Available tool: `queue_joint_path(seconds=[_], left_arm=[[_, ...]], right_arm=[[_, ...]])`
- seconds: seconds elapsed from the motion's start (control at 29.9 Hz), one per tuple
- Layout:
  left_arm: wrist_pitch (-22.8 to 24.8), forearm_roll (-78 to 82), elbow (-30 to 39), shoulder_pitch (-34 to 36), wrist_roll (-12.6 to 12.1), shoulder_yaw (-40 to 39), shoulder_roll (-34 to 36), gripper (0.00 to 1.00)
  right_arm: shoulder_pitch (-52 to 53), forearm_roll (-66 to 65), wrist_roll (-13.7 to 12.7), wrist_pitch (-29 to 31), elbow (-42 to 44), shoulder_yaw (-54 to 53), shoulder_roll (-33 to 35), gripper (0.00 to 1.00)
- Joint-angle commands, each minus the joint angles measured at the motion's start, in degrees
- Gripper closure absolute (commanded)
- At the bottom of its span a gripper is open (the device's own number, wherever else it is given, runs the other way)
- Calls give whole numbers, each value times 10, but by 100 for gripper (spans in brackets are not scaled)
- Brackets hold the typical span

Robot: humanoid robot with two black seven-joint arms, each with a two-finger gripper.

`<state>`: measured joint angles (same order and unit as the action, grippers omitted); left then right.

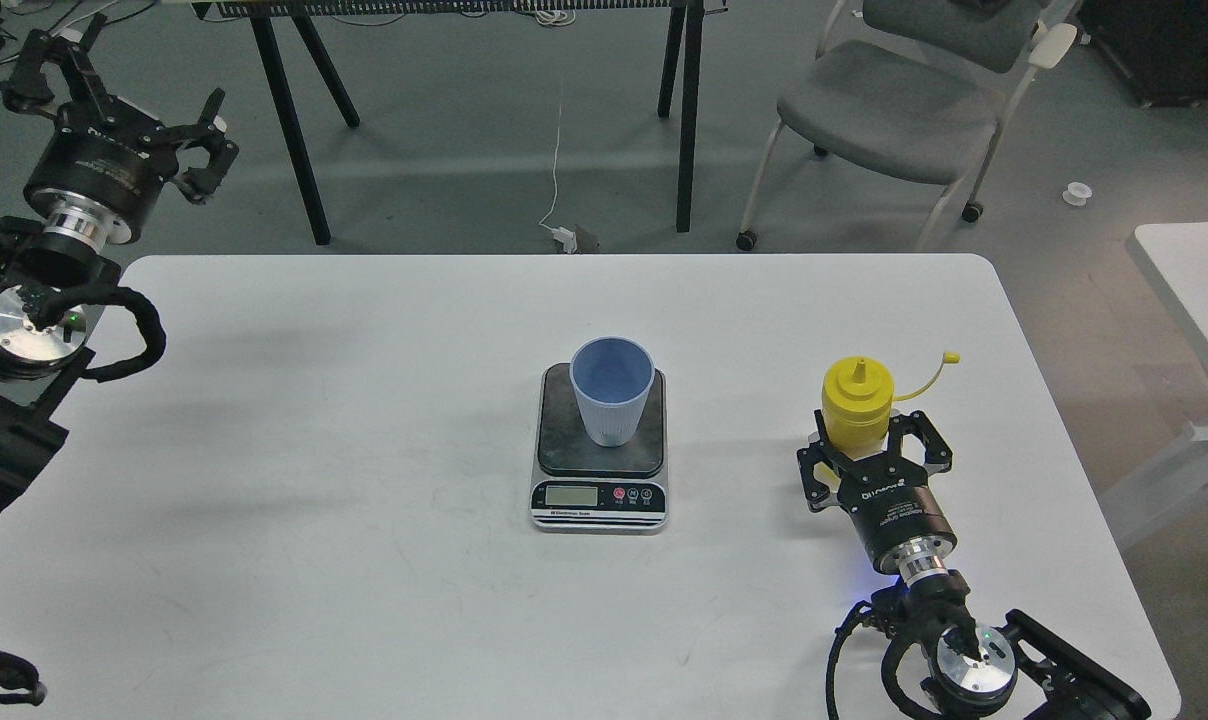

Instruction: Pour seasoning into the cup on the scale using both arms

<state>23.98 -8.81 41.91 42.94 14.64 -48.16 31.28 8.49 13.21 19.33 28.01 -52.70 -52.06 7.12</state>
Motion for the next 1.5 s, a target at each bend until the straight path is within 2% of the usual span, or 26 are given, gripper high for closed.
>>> queue_joint_path(seconds=[0.0,0.17,0.43,0.8,1.04,1.14,1.27,1.47], left_arm=[[-3,-1,9,-2,0,0,5,0],[-3,0,9,-2,-1,0,6,0],[-15,0,35,-4,0,0,14,0],[-12,0,46,-10,0,-4,26,0],[-10,-2,48,-15,1,-13,26,0],[-9,-7,48,-15,-1,-33,26,0],[-8,-8,48,-18,-1,-55,19,0],[-2,-12,42,-22,0,-60,2,0]], right_arm=[[-1,3,0,0,0,0,-1,43],[-9,11,1,0,-7,1,-11,22],[-38,21,4,0,-31,-4,-7,7],[-133,21,6,0,-126,-19,55,3],[-160,20,7,0,-152,-47,152,3],[-143,16,4,0,-150,-80,198,1],[-45,13,1,0,-133,-96,271,1],[144,-5,0,0,30,-92,294,1]])
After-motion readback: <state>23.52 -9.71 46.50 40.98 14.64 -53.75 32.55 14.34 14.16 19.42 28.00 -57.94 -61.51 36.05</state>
